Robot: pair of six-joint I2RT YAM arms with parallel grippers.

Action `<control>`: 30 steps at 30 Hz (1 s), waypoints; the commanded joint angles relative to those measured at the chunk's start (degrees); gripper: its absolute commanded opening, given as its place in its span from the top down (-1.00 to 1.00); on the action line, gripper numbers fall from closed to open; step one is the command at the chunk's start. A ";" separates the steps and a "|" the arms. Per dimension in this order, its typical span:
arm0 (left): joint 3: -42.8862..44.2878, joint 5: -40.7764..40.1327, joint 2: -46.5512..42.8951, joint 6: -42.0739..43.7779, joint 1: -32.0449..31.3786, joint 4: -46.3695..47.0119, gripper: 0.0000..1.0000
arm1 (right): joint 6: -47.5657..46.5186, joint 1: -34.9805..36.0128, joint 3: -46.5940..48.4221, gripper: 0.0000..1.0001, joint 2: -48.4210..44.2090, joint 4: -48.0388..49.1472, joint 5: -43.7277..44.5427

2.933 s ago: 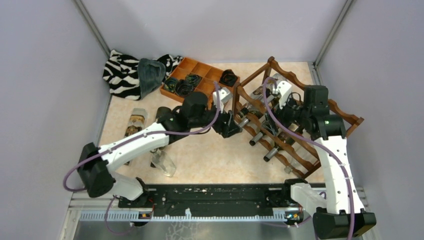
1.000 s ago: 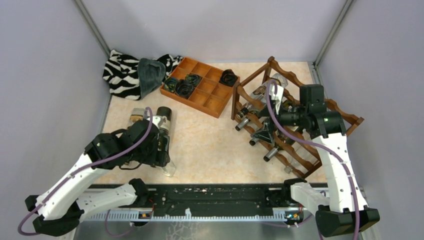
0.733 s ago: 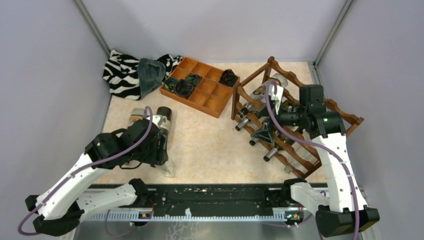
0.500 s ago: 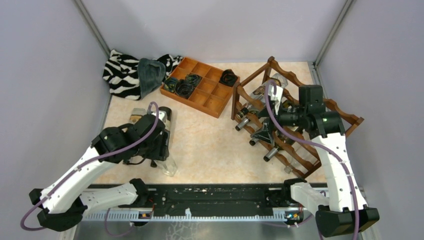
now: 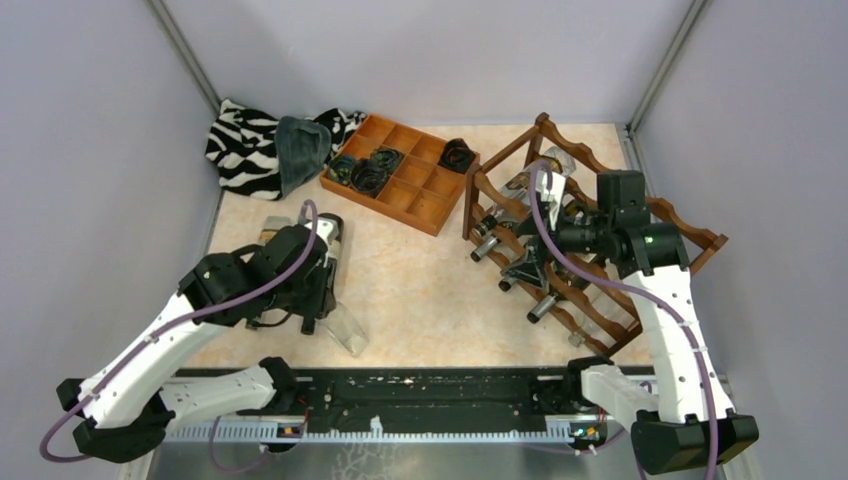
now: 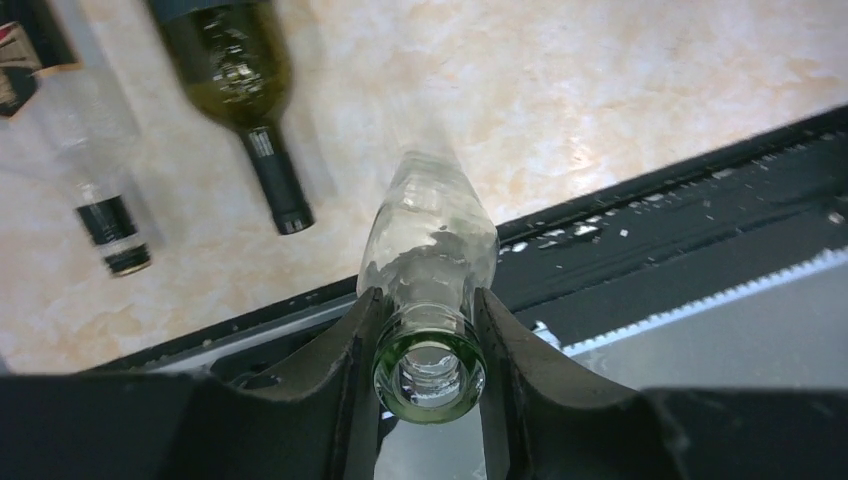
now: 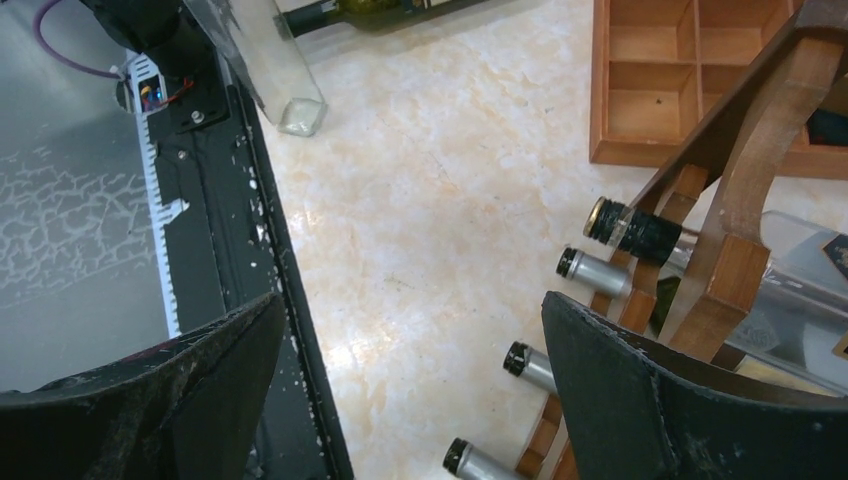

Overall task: Put the wine bottle on the wine rack
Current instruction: Pick up the wine bottle from the center of the board.

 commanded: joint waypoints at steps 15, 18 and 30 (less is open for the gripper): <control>-9.75 35.63 2.12 5.88 0.05 53.13 1.00 | 1.82 12.35 -7.38 -0.97 0.92 7.20 -6.27; -11.64 37.94 2.62 4.99 0.17 59.13 1.00 | 2.63 16.43 -8.95 -0.97 2.39 9.89 -3.36; -21.53 47.70 -1.26 -0.19 4.69 72.72 1.00 | 2.72 22.80 -8.39 -0.97 8.26 13.25 0.24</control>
